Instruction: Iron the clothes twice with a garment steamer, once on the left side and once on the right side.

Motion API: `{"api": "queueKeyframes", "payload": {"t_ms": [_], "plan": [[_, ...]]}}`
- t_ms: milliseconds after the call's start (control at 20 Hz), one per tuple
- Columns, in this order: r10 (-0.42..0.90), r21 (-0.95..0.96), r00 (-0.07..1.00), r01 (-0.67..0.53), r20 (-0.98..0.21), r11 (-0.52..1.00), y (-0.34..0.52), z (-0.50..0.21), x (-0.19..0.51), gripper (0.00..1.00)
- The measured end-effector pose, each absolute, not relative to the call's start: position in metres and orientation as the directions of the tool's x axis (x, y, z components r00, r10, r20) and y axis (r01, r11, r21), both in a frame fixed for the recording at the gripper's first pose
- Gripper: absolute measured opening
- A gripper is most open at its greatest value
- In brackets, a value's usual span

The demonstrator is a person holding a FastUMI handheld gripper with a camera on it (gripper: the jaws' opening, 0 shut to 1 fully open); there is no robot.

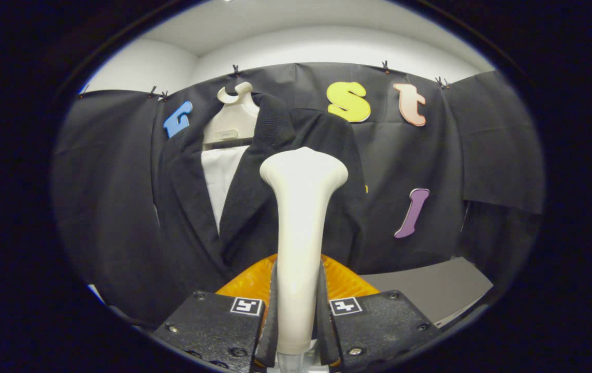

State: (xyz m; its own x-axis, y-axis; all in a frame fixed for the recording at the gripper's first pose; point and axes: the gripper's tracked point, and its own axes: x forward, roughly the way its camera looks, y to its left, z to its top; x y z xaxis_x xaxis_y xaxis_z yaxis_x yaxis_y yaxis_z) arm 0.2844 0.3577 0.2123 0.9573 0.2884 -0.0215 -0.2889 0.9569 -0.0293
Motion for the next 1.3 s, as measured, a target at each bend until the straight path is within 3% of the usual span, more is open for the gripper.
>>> {"api": "queueKeyframes", "payload": {"t_ms": [1300], "plan": [[0.249, -0.047, 0.938, -0.268, -0.241, 0.962, 0.339, 0.044, 0.273, 0.34]]}}
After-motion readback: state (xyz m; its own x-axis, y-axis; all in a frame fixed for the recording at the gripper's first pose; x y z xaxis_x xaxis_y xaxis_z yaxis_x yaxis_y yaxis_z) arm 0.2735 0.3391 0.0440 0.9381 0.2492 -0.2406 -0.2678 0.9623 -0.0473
